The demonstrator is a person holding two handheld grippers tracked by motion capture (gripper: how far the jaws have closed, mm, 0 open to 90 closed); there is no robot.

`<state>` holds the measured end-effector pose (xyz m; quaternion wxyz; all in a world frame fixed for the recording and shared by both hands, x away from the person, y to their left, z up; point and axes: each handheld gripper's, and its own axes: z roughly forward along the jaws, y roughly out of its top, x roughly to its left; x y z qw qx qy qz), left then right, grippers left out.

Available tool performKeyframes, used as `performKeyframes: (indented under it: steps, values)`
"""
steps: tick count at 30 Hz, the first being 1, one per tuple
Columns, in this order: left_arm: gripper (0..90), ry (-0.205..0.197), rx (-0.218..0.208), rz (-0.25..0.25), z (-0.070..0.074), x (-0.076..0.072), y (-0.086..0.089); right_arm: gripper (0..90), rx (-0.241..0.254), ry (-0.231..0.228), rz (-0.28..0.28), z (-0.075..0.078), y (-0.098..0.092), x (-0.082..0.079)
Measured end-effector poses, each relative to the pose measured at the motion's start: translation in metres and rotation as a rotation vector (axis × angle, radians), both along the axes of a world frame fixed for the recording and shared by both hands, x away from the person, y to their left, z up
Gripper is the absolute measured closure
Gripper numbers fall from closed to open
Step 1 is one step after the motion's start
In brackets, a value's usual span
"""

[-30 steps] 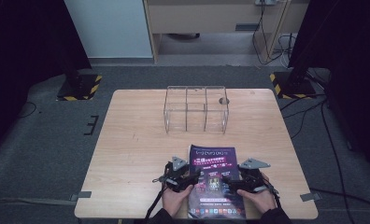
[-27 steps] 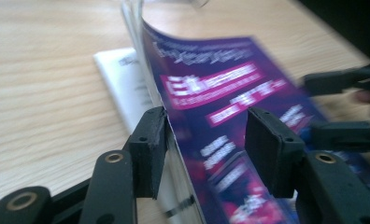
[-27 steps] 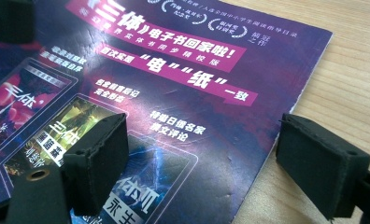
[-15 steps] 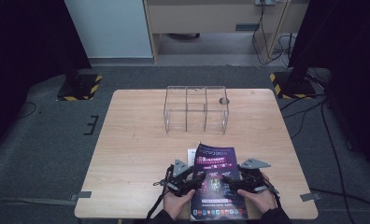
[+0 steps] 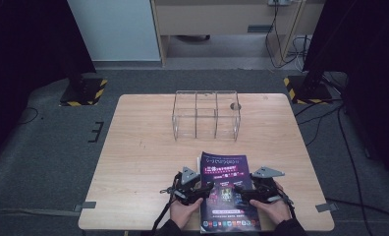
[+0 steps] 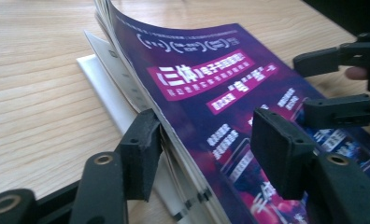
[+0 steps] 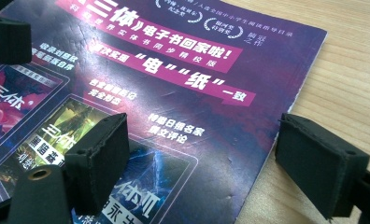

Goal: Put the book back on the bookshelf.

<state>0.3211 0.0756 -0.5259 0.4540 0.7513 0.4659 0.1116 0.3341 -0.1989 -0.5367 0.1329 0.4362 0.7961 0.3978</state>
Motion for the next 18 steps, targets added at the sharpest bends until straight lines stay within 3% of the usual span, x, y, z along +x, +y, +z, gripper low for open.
performKeyframes:
  steps: [4, 8, 11, 14, 16, 18]
  values:
    - [43.7, 0.048, 0.035, 0.024, -0.006, 0.007, 0.002, 17.7, -0.003, -0.003, -0.002, 0.000, 0.000, 0.000]
    - [42.6, 0.051, 0.035, 0.041, -0.008, 0.014, 0.002, 17.7, -0.002, 0.001, -0.002, 0.000, 0.000, 0.000]
    - [36.4, 0.032, 0.063, 0.066, -0.009, 0.016, 0.000, 17.7, -0.003, 0.000, -0.002, 0.000, 0.000, 0.000]
    - [35.5, 0.039, 0.042, 0.063, -0.009, 0.017, -0.005, 17.7, -0.003, 0.000, -0.002, 0.000, 0.000, 0.000]
    - [34.6, 0.031, 0.062, 0.077, -0.009, 0.016, -0.008, 17.8, -0.003, 0.000, -0.002, 0.000, 0.000, 0.000]
    - [35.3, 0.039, 0.033, 0.096, -0.010, 0.016, -0.008, 17.8, -0.003, 0.000, -0.002, 0.000, 0.000, 0.000]
